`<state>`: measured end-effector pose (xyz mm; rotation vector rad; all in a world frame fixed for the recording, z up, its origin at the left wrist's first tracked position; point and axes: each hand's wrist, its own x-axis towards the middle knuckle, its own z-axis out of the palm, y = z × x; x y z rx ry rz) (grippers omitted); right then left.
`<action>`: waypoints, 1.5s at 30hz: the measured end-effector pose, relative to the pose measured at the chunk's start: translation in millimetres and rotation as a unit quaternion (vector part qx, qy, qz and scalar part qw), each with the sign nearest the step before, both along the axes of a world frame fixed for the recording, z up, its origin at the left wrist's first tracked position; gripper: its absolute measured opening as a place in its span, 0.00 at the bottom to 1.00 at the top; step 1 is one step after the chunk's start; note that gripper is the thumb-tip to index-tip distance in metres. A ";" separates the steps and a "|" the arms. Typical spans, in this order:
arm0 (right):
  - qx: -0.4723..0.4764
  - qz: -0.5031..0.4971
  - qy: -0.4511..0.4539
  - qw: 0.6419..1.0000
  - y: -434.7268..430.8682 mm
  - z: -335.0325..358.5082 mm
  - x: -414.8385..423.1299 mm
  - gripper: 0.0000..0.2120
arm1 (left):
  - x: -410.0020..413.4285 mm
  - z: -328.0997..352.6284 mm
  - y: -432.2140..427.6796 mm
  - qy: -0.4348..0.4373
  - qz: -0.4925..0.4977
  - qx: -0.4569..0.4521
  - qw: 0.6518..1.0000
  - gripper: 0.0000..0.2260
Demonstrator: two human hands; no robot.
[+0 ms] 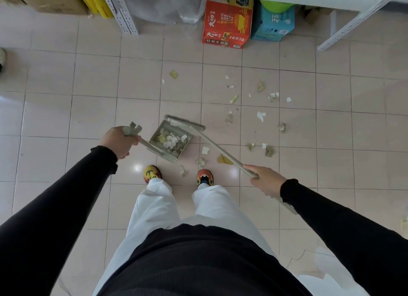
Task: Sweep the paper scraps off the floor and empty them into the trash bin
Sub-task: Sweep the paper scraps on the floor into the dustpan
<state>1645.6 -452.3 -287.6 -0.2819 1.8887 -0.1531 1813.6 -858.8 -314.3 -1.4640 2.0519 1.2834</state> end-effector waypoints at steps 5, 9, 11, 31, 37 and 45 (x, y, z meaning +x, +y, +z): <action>-0.038 -0.131 0.005 0.991 -66.9 -1.4 9.3 0.27 | -4.1 9.7 -51.4 0.007 -0.037 0.008 0.999 0.10; -0.074 -0.217 0.028 0.973 -123.7 -3.7 16.3 0.28 | -1.8 20.5 -98.3 0.013 -0.076 -0.003 0.997 0.07; -0.092 -0.245 0.038 0.964 -150.8 -4.9 16.2 0.29 | 1.6 22.5 -121.4 0.017 -0.085 -0.007 0.996 0.06; -0.010 -0.103 0.078 0.992 -364.5 -80.1 -141.1 0.28 | -31.4 0.8 -198.5 -0.009 -0.062 0.014 0.998 0.03; 0.019 0.032 0.022 0.999 -330.2 -59.9 -100.2 0.27 | -50.7 2.7 -199.0 -0.025 -0.073 0.007 0.997 0.03; -0.011 -0.046 -0.050 0.998 -237.8 9.7 -39.6 0.26 | -49.0 6.1 -196.8 -0.025 -0.059 0.007 0.998 0.04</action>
